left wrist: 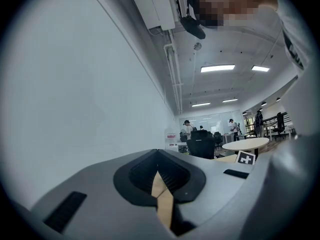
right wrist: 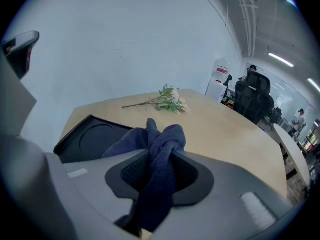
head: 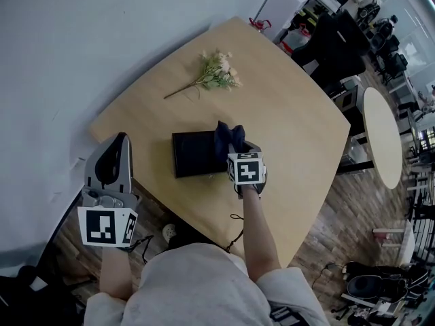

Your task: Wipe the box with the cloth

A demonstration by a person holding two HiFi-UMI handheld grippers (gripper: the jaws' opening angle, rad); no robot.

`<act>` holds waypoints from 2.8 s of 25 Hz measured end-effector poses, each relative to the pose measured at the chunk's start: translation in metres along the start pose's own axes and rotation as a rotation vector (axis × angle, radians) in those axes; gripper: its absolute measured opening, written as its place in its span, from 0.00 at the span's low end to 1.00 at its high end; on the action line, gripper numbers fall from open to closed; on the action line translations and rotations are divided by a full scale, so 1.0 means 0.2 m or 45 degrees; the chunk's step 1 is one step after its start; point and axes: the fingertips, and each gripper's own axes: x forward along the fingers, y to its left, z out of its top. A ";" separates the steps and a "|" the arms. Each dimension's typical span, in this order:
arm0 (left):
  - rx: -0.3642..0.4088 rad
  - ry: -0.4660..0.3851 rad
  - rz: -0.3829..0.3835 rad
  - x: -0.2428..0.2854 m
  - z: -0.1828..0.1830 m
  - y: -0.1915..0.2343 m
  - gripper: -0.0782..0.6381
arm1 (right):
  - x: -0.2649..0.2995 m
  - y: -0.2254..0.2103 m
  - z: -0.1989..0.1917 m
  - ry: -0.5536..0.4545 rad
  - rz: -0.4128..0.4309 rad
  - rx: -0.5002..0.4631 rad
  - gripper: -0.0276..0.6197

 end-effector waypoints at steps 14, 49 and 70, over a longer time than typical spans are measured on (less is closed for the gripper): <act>-0.015 -0.027 0.032 -0.08 0.03 0.05 0.12 | -0.25 0.77 0.15 -0.153 0.461 -0.020 0.23; -0.015 -0.053 -0.074 -0.05 0.08 -0.16 0.12 | -0.23 0.10 -0.23 -0.076 0.022 0.069 0.23; 0.023 -0.131 -0.139 -0.09 0.22 -0.31 0.12 | -0.58 0.11 -0.05 -0.358 0.105 0.169 0.23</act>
